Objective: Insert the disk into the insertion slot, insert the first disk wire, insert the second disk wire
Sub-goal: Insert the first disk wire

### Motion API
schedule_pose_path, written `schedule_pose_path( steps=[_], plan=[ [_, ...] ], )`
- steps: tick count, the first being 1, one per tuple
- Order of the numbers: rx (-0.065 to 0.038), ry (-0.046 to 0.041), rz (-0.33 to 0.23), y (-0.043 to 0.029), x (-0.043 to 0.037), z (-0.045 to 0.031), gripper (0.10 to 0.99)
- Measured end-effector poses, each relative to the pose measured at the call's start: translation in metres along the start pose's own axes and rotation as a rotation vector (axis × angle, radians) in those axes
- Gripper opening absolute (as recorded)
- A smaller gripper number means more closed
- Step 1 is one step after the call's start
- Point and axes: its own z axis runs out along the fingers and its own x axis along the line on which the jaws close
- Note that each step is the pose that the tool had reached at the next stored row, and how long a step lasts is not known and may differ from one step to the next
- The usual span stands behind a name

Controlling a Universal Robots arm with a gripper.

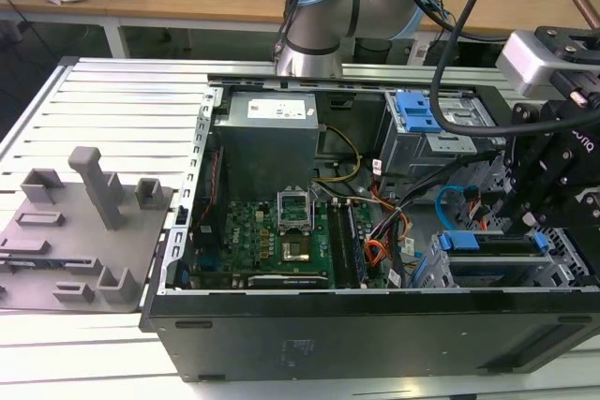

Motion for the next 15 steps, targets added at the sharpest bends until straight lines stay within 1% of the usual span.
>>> schedule_pose_path(
  steps=[1,2,5,15],
  plan=[
    [0.0,0.0001,0.0,0.0,0.0,0.0,0.302],
    [0.0,0.0,0.0,0.0,0.0,0.0001,0.302],
    [0.0,-0.0001,0.0,0.0003,0.0,-0.0076,0.302],
    [0.0,-0.0001,0.0,0.0009,0.0,-0.0233,0.302]
  ],
)
